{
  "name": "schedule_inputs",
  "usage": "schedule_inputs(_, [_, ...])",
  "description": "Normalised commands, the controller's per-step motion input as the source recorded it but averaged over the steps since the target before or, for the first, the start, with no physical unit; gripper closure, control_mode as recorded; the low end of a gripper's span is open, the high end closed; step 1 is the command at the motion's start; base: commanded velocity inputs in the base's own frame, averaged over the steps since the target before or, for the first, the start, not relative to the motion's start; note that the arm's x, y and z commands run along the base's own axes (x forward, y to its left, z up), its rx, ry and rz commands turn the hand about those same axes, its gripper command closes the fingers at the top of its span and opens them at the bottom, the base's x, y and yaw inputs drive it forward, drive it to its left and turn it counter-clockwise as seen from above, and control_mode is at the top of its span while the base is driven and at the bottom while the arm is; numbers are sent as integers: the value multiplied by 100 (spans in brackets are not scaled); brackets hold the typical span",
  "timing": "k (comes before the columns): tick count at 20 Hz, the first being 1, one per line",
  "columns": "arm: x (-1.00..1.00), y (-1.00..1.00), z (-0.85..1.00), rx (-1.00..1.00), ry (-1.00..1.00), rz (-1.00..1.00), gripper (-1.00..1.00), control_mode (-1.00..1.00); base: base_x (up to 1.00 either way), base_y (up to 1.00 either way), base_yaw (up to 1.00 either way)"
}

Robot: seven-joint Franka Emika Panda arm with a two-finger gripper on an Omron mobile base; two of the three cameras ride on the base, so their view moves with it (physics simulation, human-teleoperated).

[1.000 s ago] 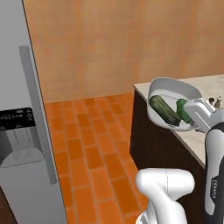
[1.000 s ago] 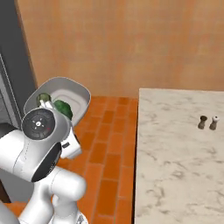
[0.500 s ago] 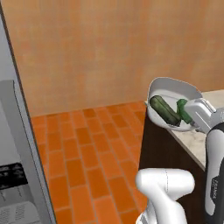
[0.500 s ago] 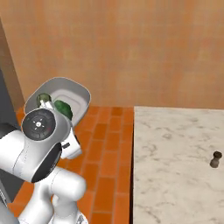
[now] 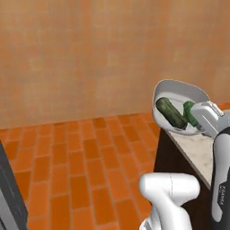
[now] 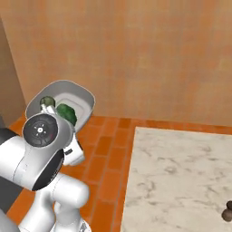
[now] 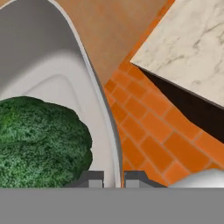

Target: Take the meat container that has the fish and place it on the second highest rack of the freezer. Then take the vegetable container that has the broccoli and cucumber and place it on the highest rack of the freezer.

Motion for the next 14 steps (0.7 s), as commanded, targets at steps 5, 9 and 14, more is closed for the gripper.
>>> schedule_inputs(5, [0,0,0,0,0,0,100,100,100,0,14])
schedule_inputs(9, [0,0,0,0,0,0,100,100,100,0,18])
schedule_inputs(14, [0,0,0,0,0,0,100,100,99,-29,28])
